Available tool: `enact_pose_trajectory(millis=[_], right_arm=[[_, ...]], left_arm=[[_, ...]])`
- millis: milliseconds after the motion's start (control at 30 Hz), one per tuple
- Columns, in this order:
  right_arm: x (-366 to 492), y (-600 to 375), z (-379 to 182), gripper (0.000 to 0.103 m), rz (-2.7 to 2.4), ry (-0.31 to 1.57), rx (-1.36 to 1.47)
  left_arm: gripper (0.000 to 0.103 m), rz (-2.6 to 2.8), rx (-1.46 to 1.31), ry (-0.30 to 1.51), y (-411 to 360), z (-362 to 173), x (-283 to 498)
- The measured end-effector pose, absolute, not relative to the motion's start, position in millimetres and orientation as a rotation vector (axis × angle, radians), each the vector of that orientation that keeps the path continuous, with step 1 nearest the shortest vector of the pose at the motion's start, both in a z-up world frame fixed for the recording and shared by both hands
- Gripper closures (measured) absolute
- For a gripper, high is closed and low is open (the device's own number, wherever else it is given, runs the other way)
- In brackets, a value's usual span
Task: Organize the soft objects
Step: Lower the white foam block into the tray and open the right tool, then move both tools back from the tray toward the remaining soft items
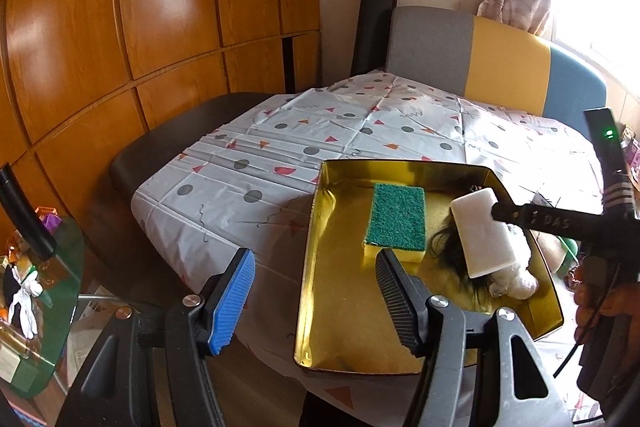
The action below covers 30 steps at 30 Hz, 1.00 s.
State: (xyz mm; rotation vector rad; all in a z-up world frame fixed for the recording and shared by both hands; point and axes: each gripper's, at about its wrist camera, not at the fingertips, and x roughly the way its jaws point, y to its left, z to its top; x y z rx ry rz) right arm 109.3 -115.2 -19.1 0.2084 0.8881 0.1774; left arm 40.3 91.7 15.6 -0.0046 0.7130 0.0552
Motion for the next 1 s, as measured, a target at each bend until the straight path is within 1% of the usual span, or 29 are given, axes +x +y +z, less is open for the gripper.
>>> enact_pose_trajectory(millis=[400,667,833,1000], right_arm=[[64,-186,-3,0.039,0.077,0.833,0.234],[24,-262,-1,0.037,-0.074,0.822,0.259],[2,-307,-8,0.036,-0.16,0.824,0.291],[-17,-344,-18,0.036,-0.218,0.807,0.349]], left_arm=[[0.039,-0.022,0.026,0.722,64,17,44],[0.039,-0.19,0.117,0.697,7,30,54],[0.039,-0.404,0.097,0.767,-45,37,68],[0.04,-0.529,0.081,0.872,-99,27,88]])
